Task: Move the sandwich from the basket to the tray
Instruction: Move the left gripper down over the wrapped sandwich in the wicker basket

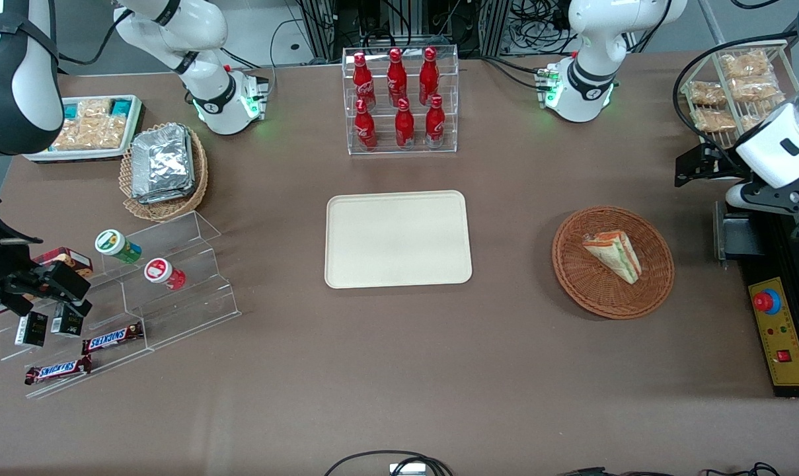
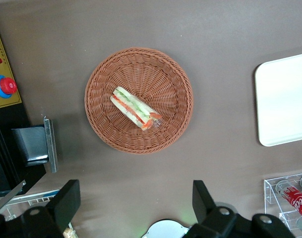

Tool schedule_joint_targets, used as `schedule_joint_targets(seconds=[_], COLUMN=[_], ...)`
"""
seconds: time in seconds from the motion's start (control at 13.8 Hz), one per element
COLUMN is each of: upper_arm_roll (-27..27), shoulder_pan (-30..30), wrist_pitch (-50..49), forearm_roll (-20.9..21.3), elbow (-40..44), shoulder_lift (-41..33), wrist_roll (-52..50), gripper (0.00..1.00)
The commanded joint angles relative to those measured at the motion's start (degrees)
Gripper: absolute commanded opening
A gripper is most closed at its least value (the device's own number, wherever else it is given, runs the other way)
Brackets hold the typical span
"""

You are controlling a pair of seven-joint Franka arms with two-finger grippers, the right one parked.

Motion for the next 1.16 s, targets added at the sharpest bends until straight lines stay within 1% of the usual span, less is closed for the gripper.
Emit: schedule_joint_targets(seconds=[0.0,0.22,0.44,0.58,0.73,0.95,1.09], upper_arm_roll=[-0.03,-0.12,-0.29,-0.29,-0.38,-0.38,-0.29], shoulder_pan=[-0.17,-0.17,-1.14,-1.22,-1.4,-1.75,-1.75], wrist_pitch=[0.55,2.04,6.42,12.12,18.36,26.28,33.74], forearm_roll=[-0.7,-0.27,0.52,0.88,0.97,0.97,0.97], elbow=[0.36,0.71,-2.53,-8.75,-15.52,-23.96,-30.81], shoulder_lift=[0.28,1.95,3.18,2.66,1.78,0.9,-0.06], wrist_roll=[0.24,-1.87,-8.89,-10.83,-17.75,-23.75,-27.34], gripper=[1.0,1.0,1.0,1.0,1.0,1.0,1.0])
